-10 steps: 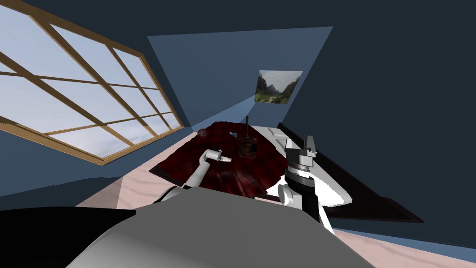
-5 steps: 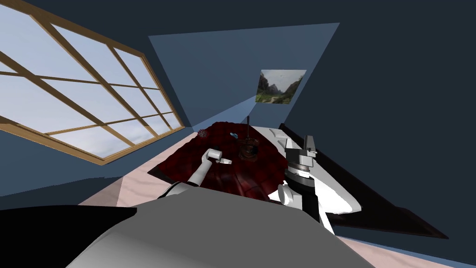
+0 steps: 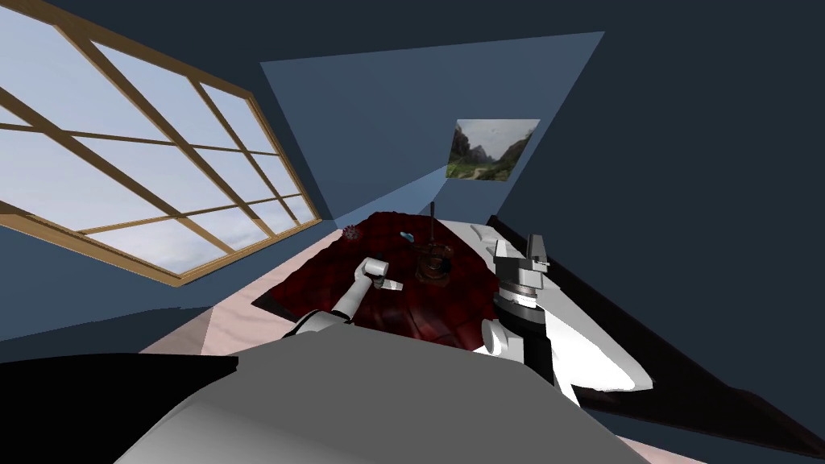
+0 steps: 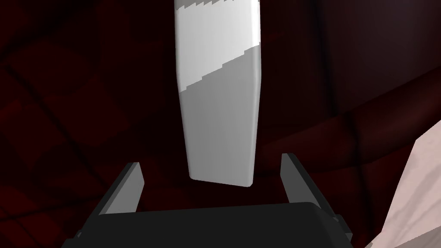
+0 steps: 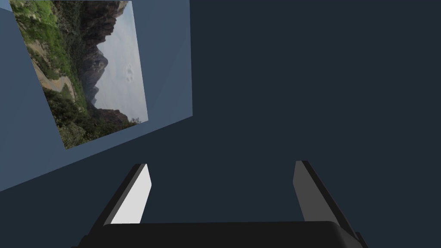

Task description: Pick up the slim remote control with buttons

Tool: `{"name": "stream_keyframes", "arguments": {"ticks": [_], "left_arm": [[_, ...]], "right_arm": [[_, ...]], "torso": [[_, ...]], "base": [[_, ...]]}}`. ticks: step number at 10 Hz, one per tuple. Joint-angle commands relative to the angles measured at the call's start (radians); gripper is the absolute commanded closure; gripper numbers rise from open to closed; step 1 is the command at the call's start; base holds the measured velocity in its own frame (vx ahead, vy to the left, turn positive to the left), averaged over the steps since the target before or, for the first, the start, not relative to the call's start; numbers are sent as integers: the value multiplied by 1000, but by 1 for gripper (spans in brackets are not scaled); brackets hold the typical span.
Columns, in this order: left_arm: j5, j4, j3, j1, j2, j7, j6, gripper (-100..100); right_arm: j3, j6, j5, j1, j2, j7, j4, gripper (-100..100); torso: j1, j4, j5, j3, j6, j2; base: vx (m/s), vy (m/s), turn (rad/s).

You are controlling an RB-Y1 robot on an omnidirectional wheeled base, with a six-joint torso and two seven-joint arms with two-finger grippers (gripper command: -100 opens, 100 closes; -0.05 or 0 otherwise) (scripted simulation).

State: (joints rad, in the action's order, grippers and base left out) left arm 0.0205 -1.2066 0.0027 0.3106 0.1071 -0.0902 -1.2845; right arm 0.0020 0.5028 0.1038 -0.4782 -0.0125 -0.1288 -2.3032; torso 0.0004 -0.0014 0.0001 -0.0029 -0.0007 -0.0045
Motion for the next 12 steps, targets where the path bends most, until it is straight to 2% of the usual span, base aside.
{"name": "stream_keyframes", "arguments": {"ticks": [1,2,5,6,7,8,9,10,12], "left_arm": [[-7,38,2,20,-22,6,-50,-100],[-7,38,2,20,-22,6,-50,-100],[-14,88,6,33,-77,16,-108,-100],[-14,88,6,33,-77,16,-108,-100],[-16,99,6,32,-94,18,-117,-100],[-13,86,7,29,-83,19,-117,-100],[-13,88,7,29,-84,20,-116,0],[-14,110,7,23,-84,21,-89,-100],[-14,139,7,15,-84,23,-52,-100]], "right_arm": [[0,0,0,0,0,0,0,0],[0,0,0,0,0,0,0,0],[0,0,0,0,0,0,0,0],[0,0,0,0,0,0,0,0],[0,0,0,0,0,0,0,0],[0,0,0,0,0,0,0,0],[0,0,0,0,0,0,0,0],[0,0,0,0,0,0,0,0],[0,0,0,0,0,0,0,0]], "torso": [[0,0,0,0,0,0],[0,0,0,0,0,0],[0,0,0,1,0,1],[0,0,0,0,0,0],[0,0,0,0,0,1],[0,0,0,1,0,1],[0,1,0,2,0,3],[0,1,0,3,0,5],[0,1,0,2,0,4]], "base": [[79,2,36],[63,0,9],[74,11,15],[72,0,3],[52,-2,2],[23,-2,0],[0,0,0],[15,-2,-7],[27,-5,-5]]}}
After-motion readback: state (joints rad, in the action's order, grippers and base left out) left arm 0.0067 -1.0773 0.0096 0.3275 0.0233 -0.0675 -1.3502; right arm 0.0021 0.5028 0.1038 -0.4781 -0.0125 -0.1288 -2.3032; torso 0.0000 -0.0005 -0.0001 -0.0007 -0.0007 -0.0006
